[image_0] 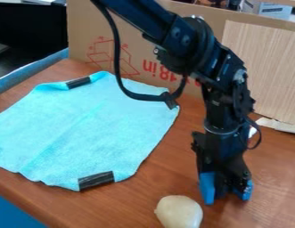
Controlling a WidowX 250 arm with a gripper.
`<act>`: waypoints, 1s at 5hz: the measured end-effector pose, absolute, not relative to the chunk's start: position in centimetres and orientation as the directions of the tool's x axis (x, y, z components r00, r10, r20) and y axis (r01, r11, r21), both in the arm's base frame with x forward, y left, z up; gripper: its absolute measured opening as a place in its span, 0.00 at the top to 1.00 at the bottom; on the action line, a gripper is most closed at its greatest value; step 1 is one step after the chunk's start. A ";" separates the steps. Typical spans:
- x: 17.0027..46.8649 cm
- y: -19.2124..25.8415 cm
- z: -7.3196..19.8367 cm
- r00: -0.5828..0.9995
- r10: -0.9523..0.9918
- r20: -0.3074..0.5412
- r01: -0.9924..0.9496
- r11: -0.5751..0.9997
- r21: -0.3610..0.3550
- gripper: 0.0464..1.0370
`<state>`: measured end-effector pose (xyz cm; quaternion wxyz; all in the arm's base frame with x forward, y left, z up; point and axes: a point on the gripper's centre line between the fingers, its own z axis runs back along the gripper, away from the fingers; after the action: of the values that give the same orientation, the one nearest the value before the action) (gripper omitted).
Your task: Put the blue figure on the top edge of the cloth
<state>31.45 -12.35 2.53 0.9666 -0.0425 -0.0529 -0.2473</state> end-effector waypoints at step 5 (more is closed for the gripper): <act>31.8 2.5 8.7 0.969 -0.014 0.247 0.059 0.983 -0.176 0.76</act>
<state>31.80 2.50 8.67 0.9880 -0.0914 -0.1234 -0.0182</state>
